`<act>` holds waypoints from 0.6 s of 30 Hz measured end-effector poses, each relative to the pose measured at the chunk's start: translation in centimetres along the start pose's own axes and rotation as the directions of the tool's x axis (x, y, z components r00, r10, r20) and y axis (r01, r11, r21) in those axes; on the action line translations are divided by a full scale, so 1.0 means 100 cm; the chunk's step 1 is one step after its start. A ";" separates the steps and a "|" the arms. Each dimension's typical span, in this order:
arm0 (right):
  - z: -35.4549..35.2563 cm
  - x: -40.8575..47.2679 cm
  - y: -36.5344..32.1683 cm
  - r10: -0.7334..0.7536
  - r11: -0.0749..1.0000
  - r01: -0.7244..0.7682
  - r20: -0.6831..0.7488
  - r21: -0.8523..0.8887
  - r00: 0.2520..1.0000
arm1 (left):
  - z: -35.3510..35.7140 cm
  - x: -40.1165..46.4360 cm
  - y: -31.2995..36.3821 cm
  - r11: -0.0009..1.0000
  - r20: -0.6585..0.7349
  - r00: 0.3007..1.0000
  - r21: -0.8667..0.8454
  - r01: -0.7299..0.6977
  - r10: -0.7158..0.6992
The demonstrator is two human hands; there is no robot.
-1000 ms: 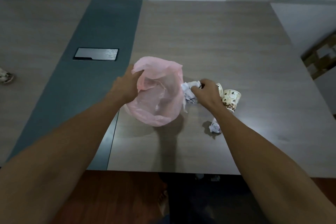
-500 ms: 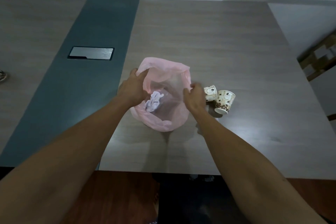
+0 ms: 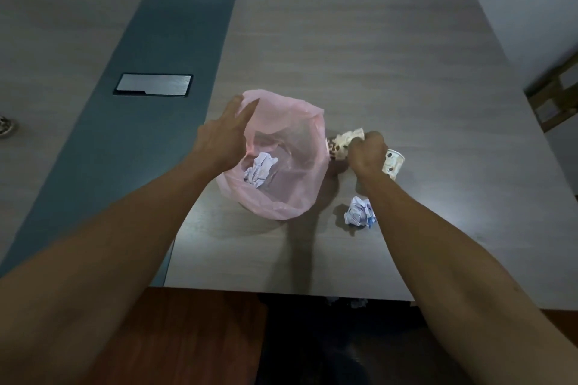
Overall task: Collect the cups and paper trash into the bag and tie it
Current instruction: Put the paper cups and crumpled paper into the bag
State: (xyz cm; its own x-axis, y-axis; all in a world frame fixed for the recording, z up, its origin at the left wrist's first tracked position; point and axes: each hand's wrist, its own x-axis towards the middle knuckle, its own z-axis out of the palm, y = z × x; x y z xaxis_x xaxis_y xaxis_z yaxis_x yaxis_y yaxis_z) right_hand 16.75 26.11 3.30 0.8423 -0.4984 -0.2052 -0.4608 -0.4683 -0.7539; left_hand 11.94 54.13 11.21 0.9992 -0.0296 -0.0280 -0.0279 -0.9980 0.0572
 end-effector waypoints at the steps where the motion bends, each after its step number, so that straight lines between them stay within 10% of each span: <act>1: -0.004 -0.006 -0.008 -0.028 0.994 0.033 -0.052 0.100 0.998 | -0.002 0.001 0.001 1.000 0.010 1.000 -0.019 0.014 -0.014; 8: 0.011 -0.045 -0.035 -0.322 0.895 0.293 0.034 0.337 0.946 | -0.003 0.006 0.007 0.986 0.035 0.999 -0.164 0.034 -0.028; 14: 0.029 -0.063 -0.010 -0.337 0.941 0.282 0.418 0.189 0.844 | -0.001 0.007 0.020 0.975 0.004 1.000 -0.224 0.004 -0.003; 18: 0.005 -0.048 0.001 -0.314 0.945 0.326 0.326 0.018 0.892 | 0.003 0.006 0.023 0.976 -0.007 1.000 -0.217 -0.001 0.000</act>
State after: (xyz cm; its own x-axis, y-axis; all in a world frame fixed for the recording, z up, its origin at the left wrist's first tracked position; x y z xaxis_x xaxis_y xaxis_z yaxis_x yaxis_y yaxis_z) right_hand 12.83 28.84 3.93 0.9869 -0.0598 -0.1501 -0.1561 -0.5918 -0.7908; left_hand 12.50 51.80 11.00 0.9994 -0.0289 -0.0206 -0.0222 -0.9620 0.2720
